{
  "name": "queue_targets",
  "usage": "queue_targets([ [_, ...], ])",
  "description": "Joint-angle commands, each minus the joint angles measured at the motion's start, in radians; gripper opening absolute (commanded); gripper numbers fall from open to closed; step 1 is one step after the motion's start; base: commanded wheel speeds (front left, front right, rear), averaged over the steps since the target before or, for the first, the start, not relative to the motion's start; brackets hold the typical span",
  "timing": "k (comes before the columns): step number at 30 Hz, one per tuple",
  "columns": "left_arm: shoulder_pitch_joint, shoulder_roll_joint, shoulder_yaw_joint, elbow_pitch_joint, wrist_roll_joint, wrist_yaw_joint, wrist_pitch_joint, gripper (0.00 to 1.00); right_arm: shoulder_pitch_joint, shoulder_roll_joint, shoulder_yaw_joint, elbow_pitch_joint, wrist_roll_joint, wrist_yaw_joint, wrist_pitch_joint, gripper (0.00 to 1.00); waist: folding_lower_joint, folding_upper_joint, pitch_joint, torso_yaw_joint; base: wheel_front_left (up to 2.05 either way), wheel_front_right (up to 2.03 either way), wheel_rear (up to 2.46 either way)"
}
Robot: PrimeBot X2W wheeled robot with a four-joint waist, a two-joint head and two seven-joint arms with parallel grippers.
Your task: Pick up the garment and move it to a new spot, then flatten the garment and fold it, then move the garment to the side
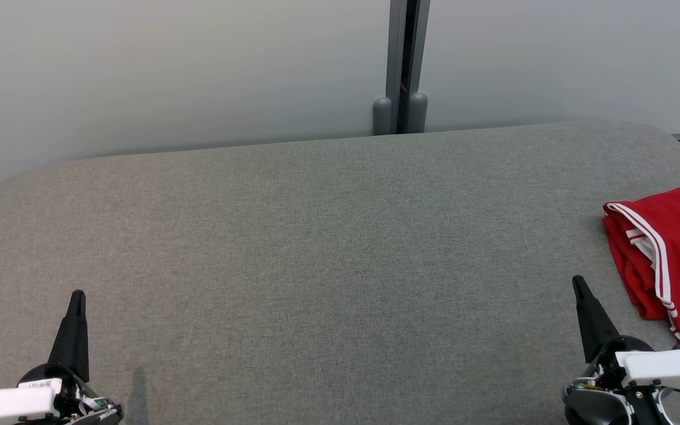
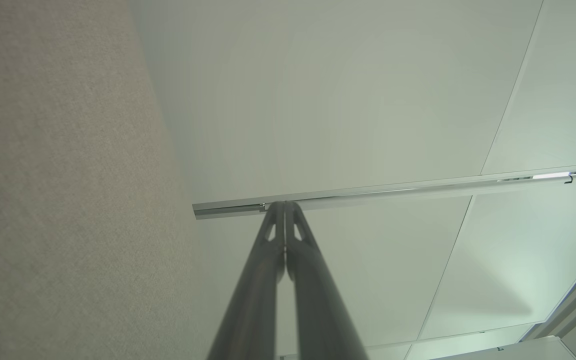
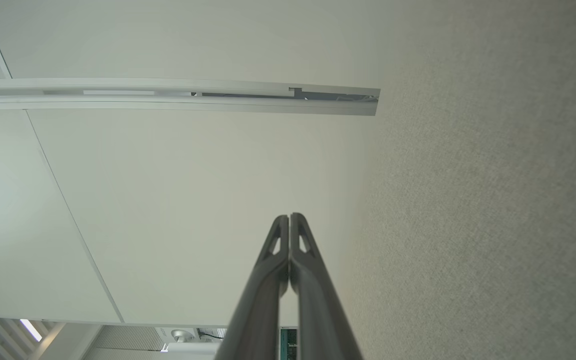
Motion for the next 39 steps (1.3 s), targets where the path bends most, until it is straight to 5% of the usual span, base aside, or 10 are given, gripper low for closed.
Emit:
queue_targets([
  [1,-0.019,0.003,0.003,-0.001,0.002,-0.004,0.005,0.00,-0.010,-0.005,-0.004,0.002,0.001,0.000,0.004,0.00,0.0000,0.0000,0.000,0.000,0.00,0.00,0.00],
  [39,-0.020,-0.002,0.009,0.000,0.009,-0.004,0.008,0.00,-0.010,-0.003,-0.006,0.002,-0.002,0.000,0.006,0.00,0.0000,0.0000,0.000,0.000,0.00,0.00,0.00],
])
